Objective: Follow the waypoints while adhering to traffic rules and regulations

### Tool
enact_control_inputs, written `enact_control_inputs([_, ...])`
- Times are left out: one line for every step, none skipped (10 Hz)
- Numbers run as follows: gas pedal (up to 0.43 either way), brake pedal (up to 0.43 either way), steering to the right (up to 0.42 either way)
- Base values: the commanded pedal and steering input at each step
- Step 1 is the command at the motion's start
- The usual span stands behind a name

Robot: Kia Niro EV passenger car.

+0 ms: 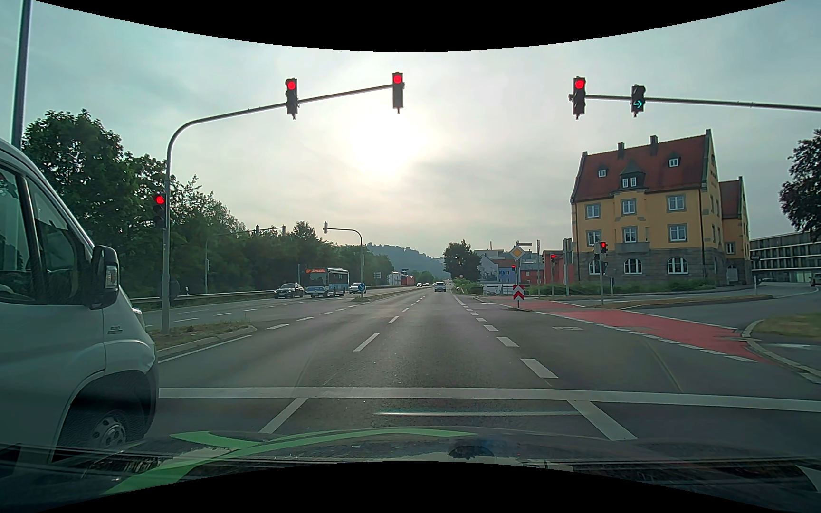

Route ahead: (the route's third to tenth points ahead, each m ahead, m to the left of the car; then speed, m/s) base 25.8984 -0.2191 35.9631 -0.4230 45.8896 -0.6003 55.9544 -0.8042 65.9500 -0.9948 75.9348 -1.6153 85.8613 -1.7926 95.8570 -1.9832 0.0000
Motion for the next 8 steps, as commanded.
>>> enact_control_inputs([0.0, 0.299, -0.014])
enact_control_inputs([0.0, 0.299, -0.014])
enact_control_inputs([0.0, 0.299, -0.014])
enact_control_inputs([0.0, 0.299, -0.014])
enact_control_inputs([0.0, 0.299, -0.014])
enact_control_inputs([0.0, 0.299, -0.014])
enact_control_inputs([0.0, 0.299, -0.014])
enact_control_inputs([0.0, 0.299, -0.014])
